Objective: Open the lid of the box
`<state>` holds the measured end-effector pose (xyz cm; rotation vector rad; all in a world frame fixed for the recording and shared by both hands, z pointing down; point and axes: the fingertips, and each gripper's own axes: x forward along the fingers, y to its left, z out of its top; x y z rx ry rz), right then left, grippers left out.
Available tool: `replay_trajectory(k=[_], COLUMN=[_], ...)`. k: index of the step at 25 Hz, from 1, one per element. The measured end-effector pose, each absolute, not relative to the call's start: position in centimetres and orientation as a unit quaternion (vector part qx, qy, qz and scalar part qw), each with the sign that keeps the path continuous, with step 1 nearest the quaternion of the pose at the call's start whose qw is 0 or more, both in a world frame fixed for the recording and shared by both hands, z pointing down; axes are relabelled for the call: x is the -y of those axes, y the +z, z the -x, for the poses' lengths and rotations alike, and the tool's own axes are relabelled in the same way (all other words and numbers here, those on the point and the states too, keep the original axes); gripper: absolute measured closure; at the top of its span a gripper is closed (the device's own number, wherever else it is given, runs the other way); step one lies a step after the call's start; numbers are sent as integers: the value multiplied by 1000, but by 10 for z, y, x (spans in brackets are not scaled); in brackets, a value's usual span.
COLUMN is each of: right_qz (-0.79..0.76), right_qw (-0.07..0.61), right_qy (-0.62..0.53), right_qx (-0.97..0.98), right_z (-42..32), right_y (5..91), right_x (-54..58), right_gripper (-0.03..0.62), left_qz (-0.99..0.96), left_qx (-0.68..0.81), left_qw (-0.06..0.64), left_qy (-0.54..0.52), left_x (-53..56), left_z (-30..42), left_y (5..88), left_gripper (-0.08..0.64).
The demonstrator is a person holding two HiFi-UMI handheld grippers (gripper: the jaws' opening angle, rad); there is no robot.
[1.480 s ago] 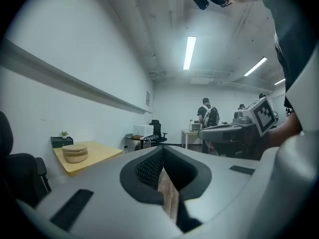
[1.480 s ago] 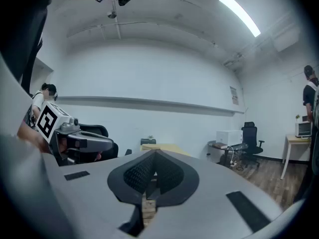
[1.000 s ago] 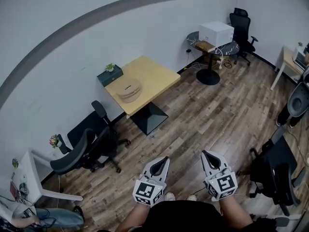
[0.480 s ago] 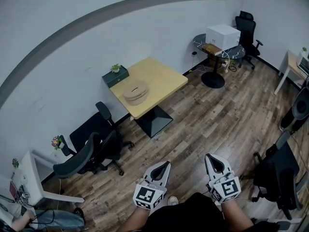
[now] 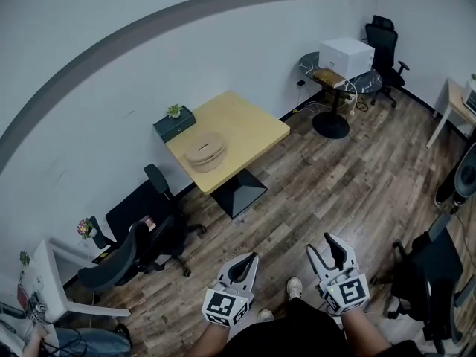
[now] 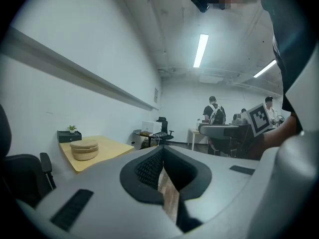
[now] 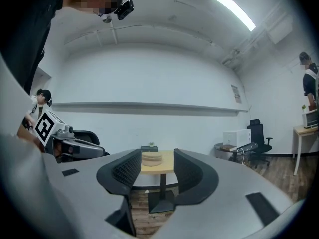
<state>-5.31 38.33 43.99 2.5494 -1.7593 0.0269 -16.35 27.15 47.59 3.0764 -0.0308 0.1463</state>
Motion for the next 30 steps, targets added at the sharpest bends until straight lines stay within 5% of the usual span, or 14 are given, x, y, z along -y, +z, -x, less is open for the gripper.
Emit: replay_trajectory(k=[12,30], right_qz=[-805,-736], right_qw=[11,41], right_qy=[1,7], right_qx=[593,676], right_z=[-43,-84], right_y=[438,453], right_x=[-341,-295], right_gripper=[27,-5], left_qz=[-996,-989], left_qx=[58,127], left_qw=[25,32], left_qy=[56,72], left_x=[-243,-243], left_z=[87,49], left_y=[474,480], left_gripper=[541,541])
